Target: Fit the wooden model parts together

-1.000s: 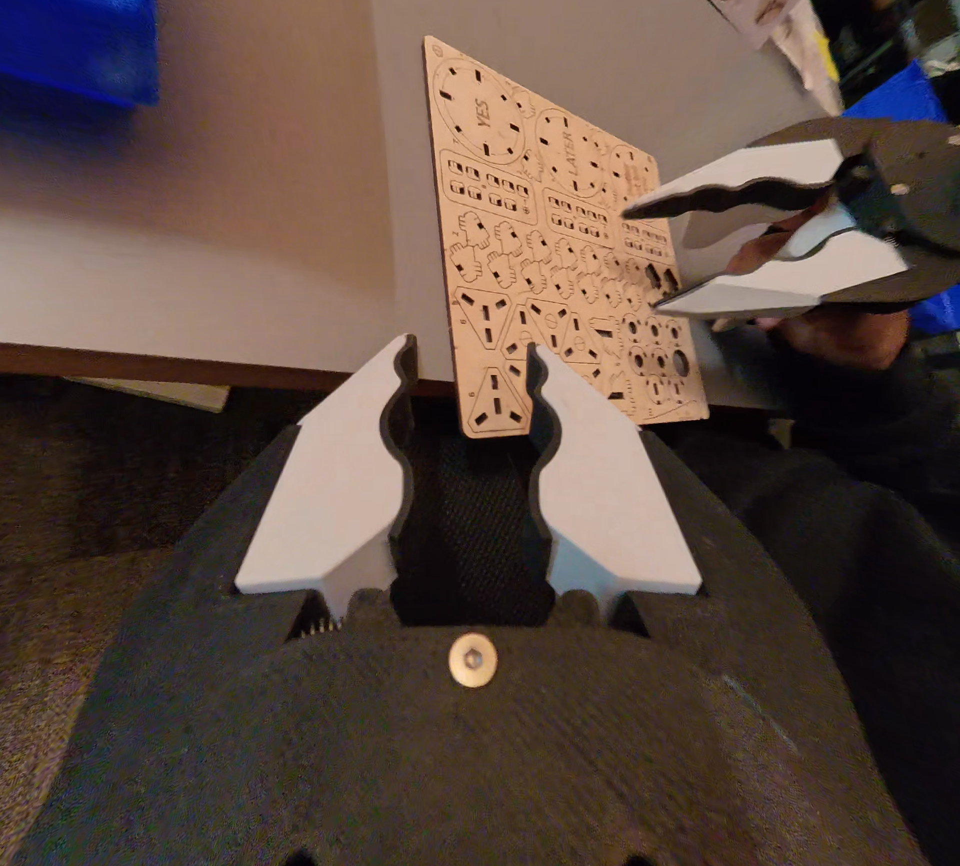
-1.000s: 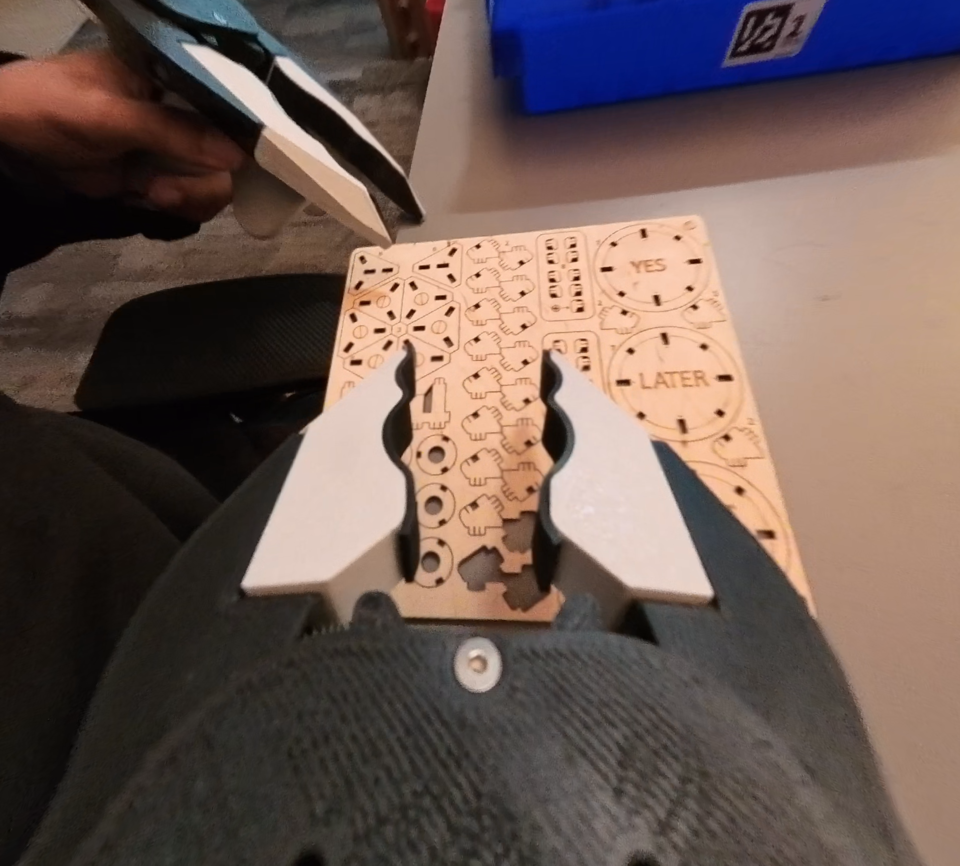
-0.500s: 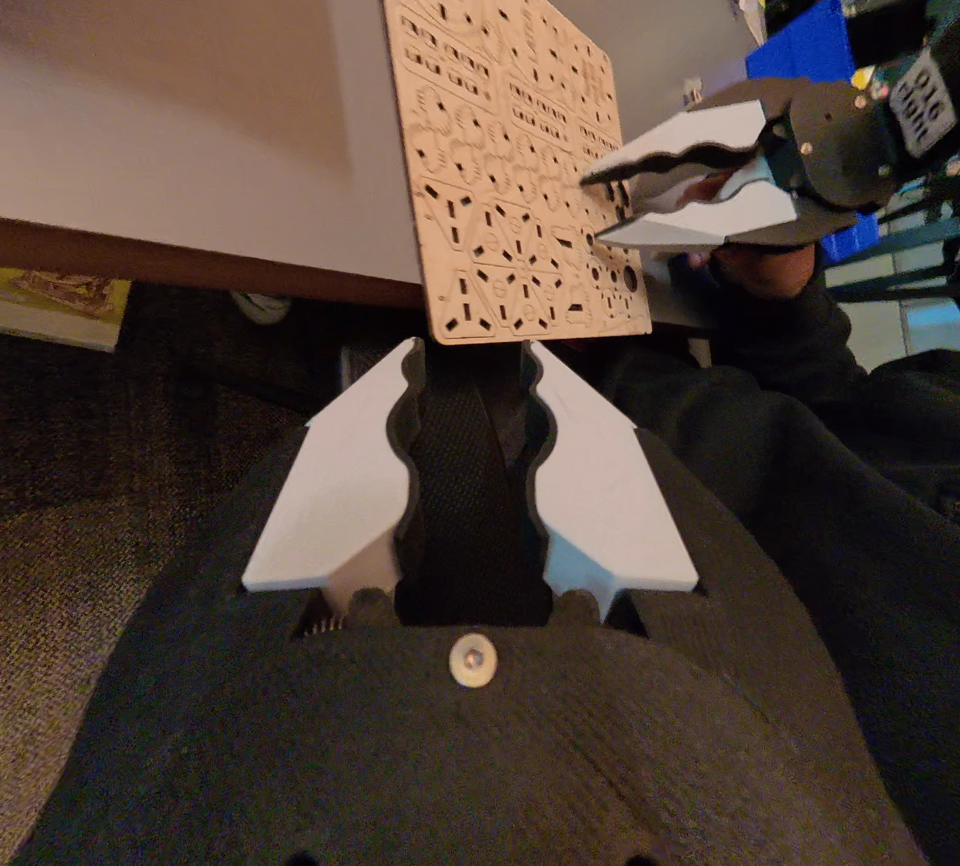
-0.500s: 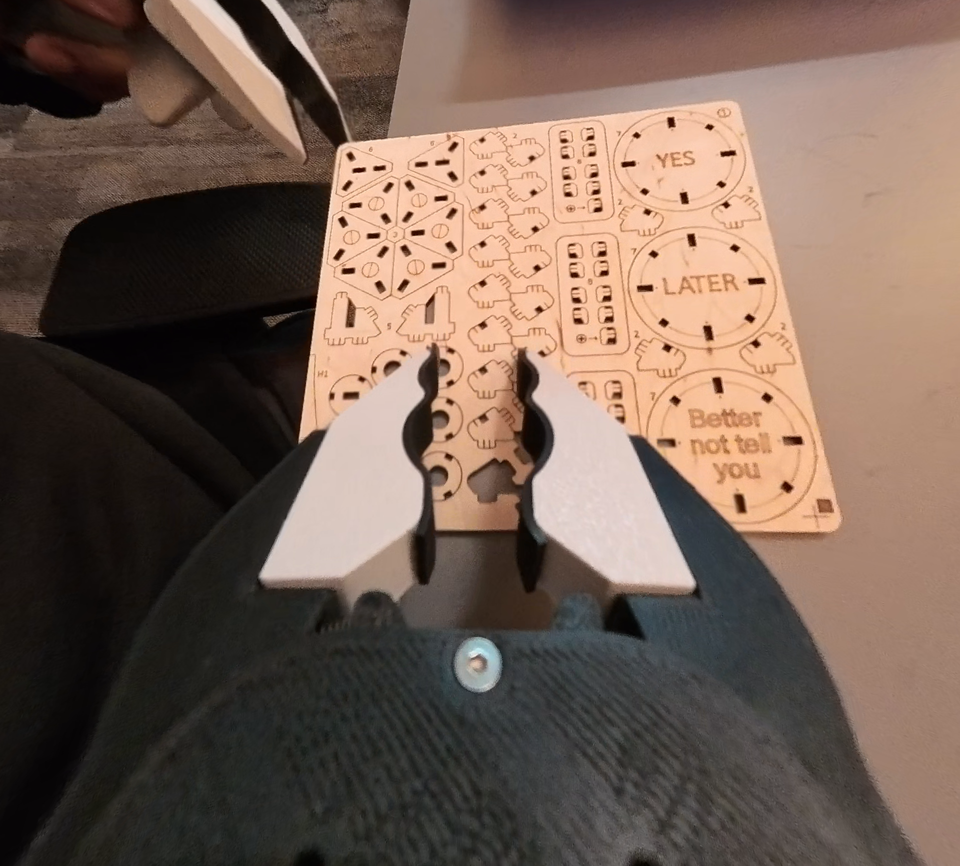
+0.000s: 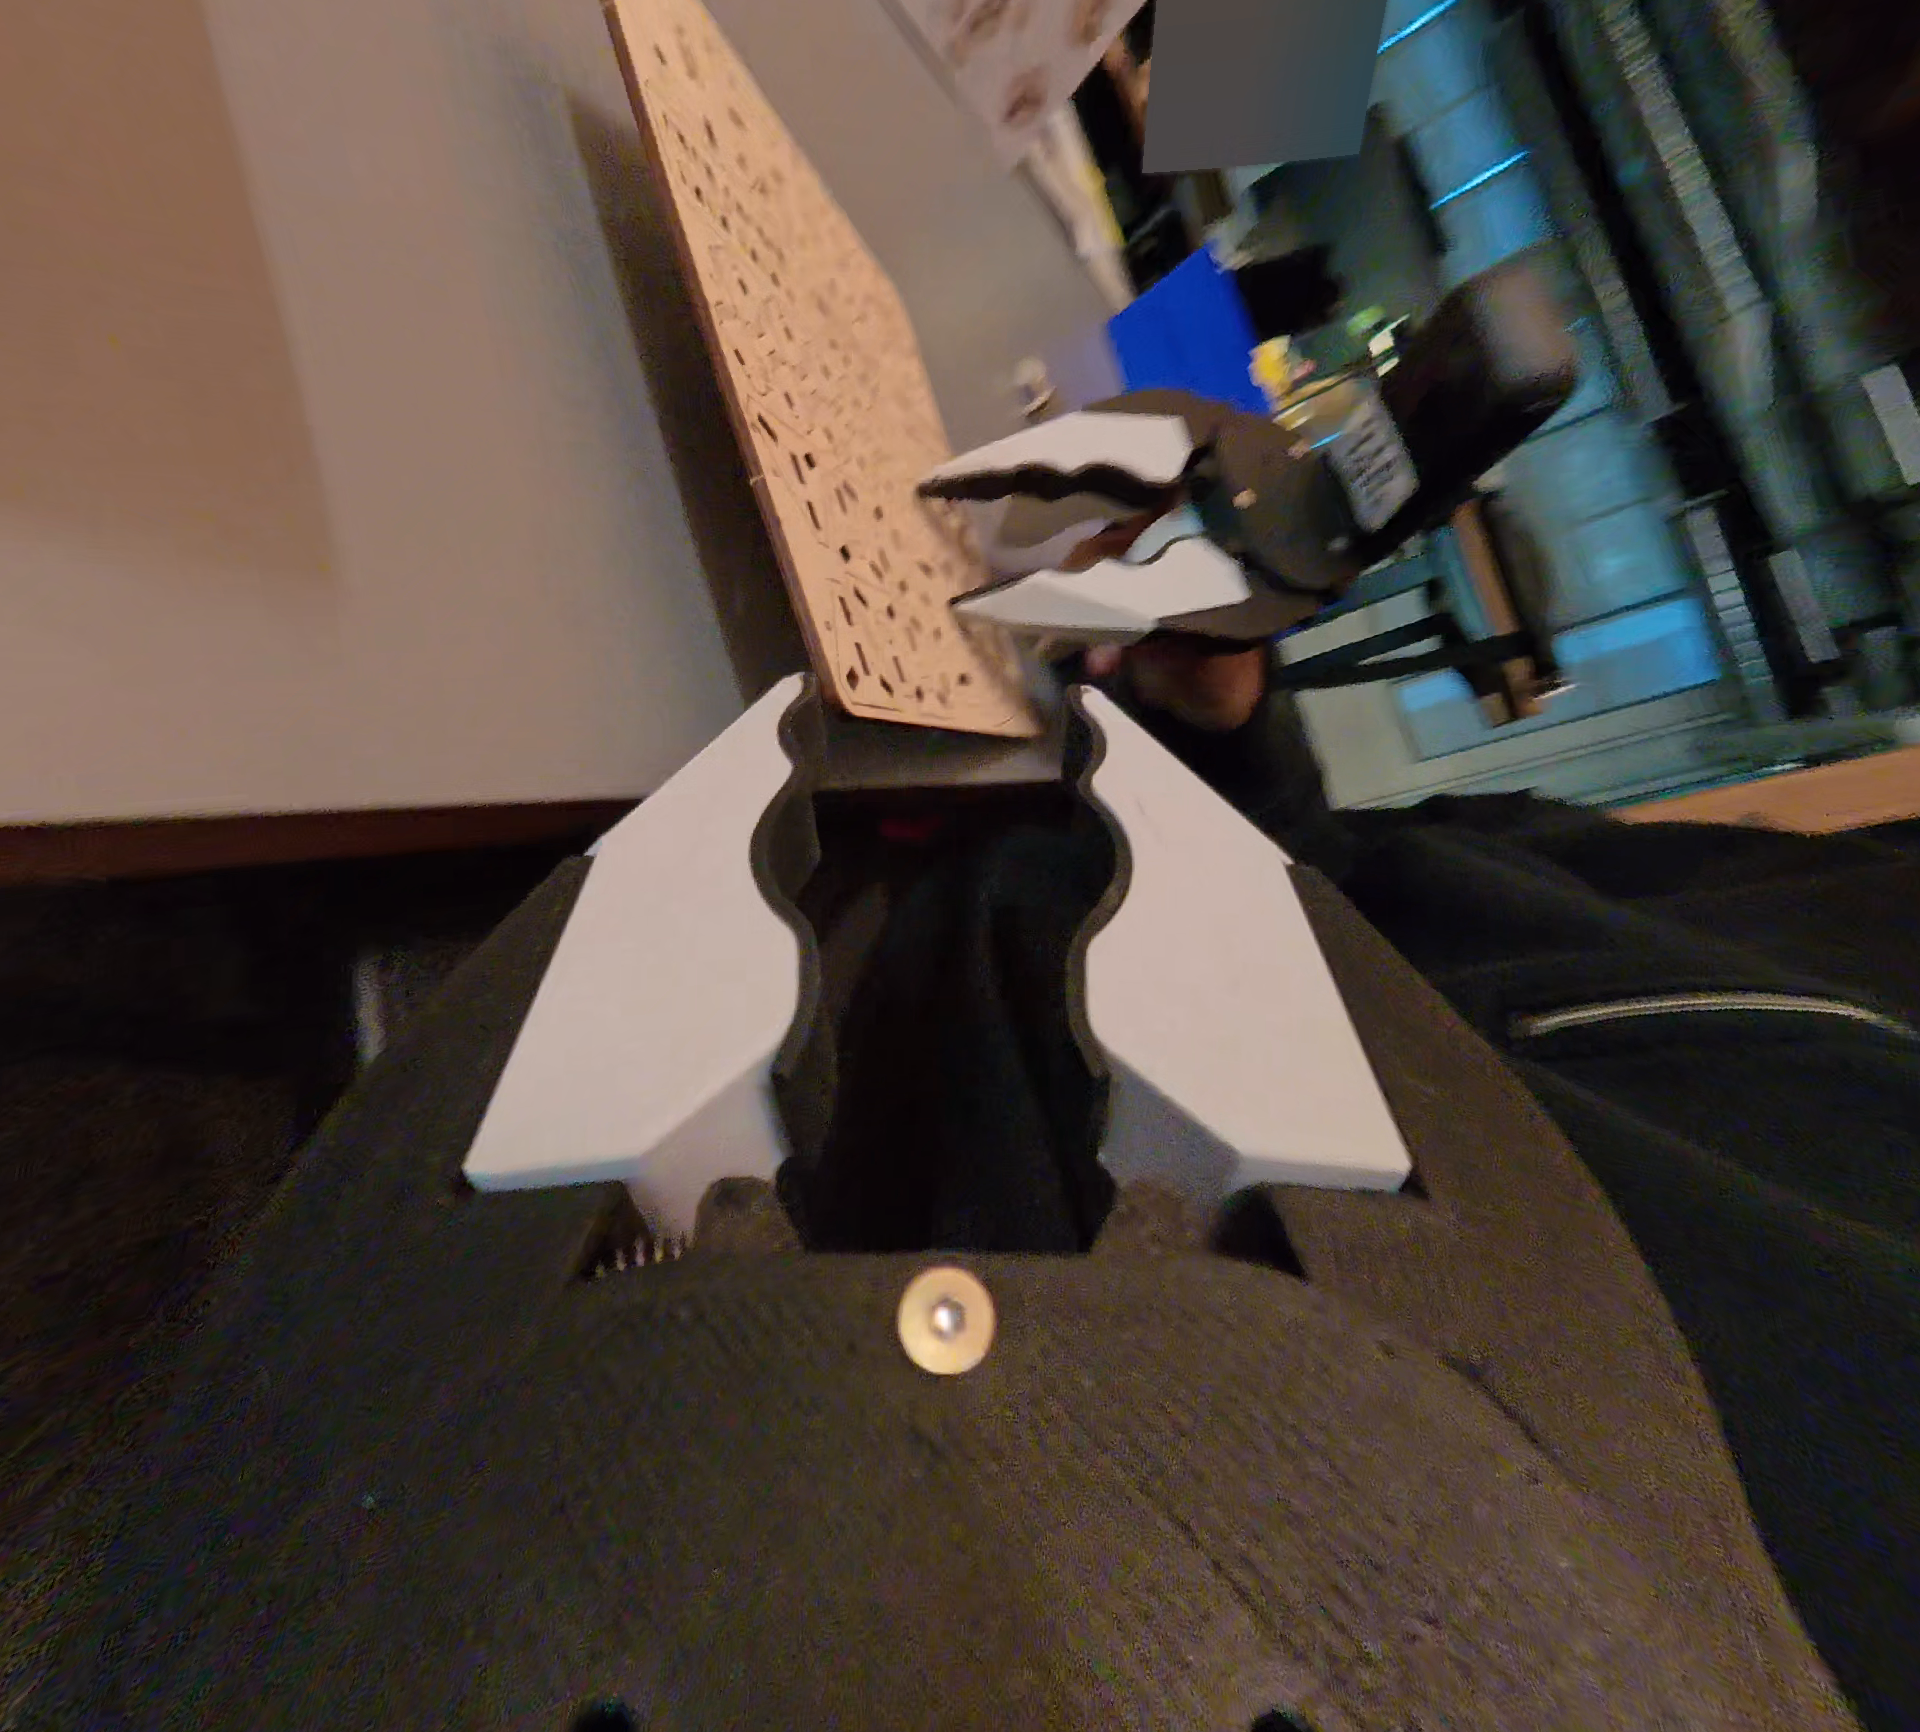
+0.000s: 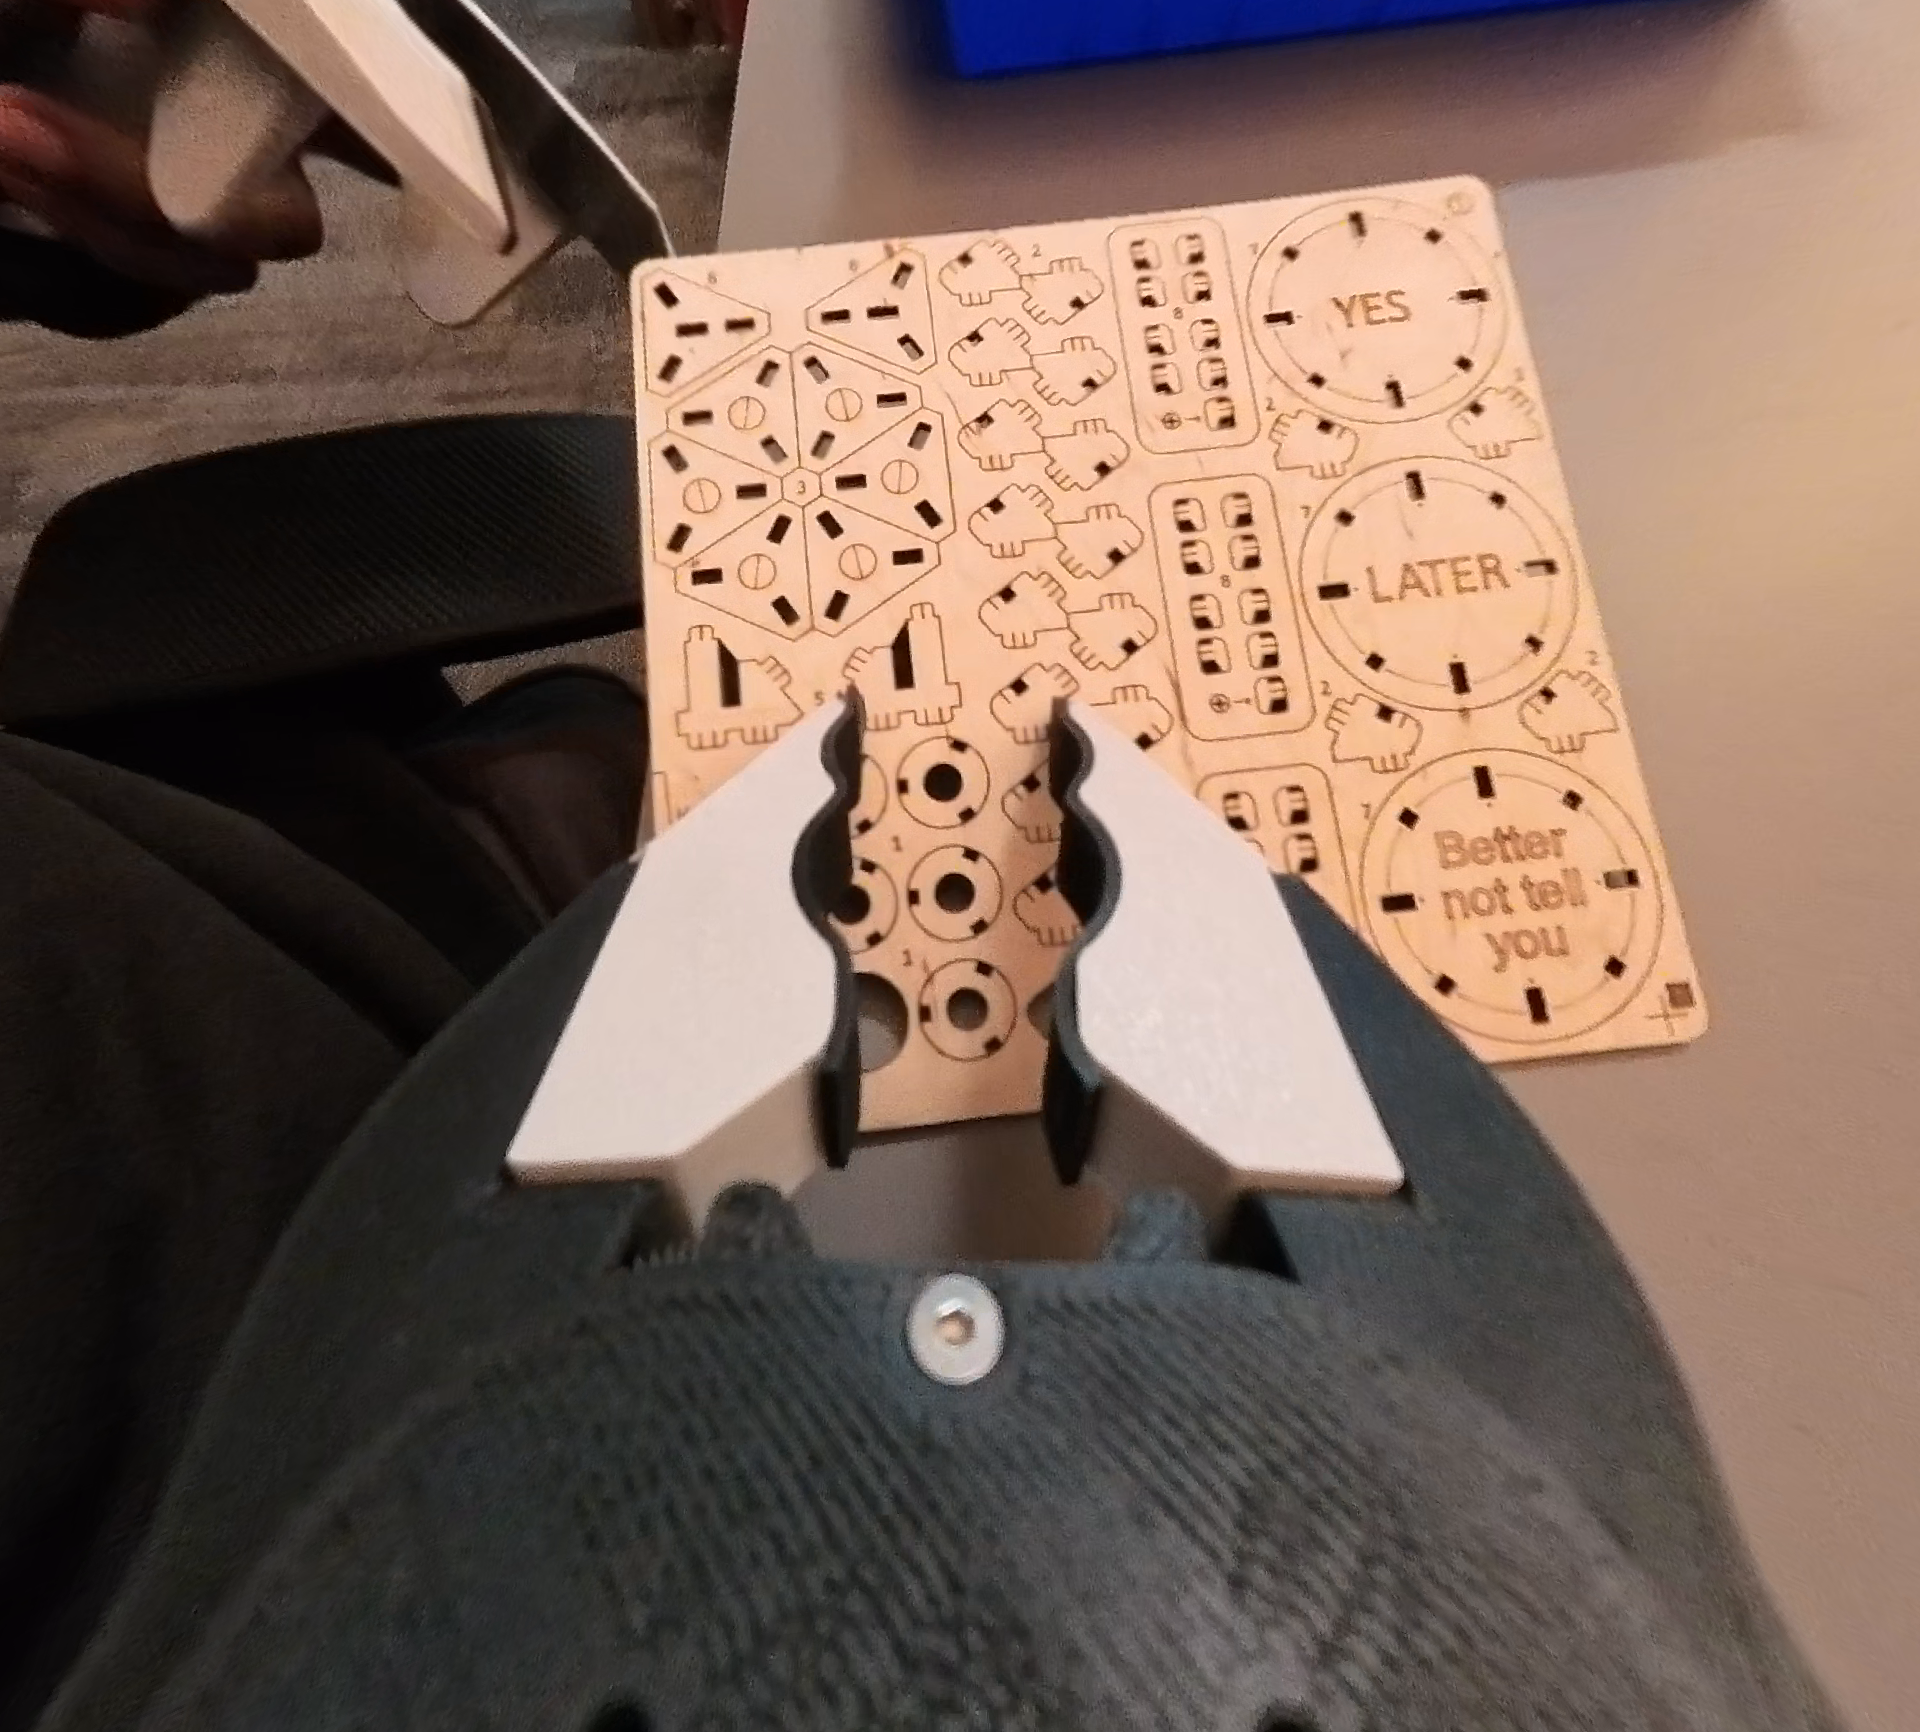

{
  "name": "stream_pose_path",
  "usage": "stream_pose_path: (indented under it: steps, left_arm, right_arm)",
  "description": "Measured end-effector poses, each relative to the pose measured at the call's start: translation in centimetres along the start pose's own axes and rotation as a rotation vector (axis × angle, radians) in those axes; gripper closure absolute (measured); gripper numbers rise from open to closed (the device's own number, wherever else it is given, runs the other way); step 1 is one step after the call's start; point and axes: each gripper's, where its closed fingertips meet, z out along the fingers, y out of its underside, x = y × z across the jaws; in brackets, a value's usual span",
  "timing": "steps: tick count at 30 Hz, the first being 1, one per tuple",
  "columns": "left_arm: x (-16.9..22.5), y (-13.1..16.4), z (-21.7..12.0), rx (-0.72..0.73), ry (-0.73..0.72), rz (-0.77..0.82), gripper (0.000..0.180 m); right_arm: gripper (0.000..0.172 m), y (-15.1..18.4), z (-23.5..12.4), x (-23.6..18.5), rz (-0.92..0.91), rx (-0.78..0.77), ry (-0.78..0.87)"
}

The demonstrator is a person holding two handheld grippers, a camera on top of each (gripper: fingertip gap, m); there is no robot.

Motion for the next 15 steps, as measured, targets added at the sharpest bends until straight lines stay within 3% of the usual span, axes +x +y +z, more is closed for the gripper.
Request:
stream_pose_path:
  steps: [7,15]
  left_arm:
    - [3.1,-2.7,0.3,0.168,0.314,-0.127,0.143]
    - [2.7,-2.7,2.6,0.175,0.27,-0.075,0.154]
  right_arm:
    - [0.138,-1.3,-1.2,0.5,0.03,0.112,0.008]
    - [0.141,-1.6,-1.6,0.4,0.034,0.14,-0.005]
